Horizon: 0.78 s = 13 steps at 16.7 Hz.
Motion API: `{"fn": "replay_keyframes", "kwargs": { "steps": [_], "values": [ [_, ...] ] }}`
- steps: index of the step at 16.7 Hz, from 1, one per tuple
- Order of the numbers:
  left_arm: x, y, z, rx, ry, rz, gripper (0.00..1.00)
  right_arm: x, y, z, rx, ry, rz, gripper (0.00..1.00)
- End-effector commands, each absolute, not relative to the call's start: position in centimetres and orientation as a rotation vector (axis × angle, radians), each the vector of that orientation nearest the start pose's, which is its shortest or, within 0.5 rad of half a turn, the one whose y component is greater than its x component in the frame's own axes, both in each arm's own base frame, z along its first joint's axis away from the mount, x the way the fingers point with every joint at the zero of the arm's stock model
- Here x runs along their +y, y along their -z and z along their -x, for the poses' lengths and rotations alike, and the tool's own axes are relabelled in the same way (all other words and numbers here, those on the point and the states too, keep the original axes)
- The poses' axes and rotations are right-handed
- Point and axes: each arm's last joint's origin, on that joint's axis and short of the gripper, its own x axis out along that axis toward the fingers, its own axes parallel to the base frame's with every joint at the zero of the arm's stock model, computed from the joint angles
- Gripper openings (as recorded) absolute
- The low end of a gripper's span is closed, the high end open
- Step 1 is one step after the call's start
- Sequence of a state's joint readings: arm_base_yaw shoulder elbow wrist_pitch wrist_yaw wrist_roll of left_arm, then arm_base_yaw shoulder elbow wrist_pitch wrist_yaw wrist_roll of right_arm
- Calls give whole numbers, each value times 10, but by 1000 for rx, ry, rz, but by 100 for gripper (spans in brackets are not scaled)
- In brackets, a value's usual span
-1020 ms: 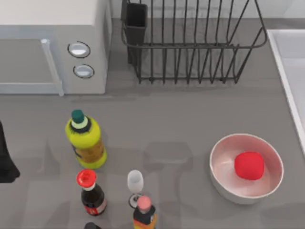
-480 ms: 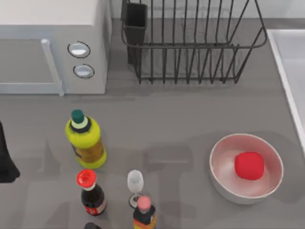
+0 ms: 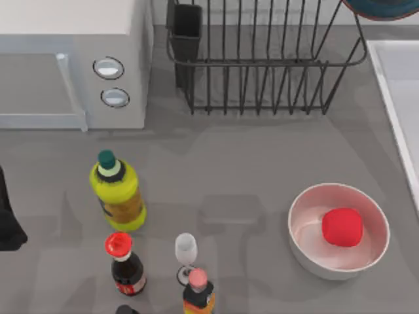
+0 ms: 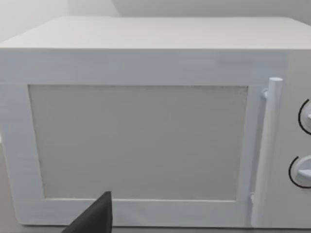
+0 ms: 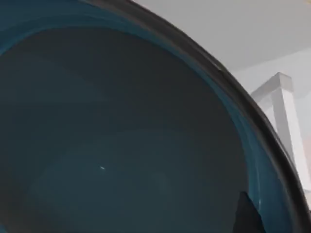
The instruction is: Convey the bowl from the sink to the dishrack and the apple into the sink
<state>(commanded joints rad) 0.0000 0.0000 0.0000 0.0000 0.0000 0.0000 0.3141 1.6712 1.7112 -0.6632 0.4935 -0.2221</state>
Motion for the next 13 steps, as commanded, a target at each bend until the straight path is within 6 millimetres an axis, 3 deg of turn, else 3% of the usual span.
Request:
{"fn": "replay_keyframes", "kwargs": {
  "steps": [4,7,10,13],
  "values": [
    [-1,-160,-106,0,0,0,100,194,-399,-333,265,69,291,0],
    [-1,-160,-106,0,0,0,100,240,-413,-305,97,23,129,0],
    [-1,-160,-106,0,0,0,100,262,-417,-287,19,4,26,0],
    [-1,-160,-106,0,0,0,100,263,-419,-282,0,10,0,0]
  ]
}}
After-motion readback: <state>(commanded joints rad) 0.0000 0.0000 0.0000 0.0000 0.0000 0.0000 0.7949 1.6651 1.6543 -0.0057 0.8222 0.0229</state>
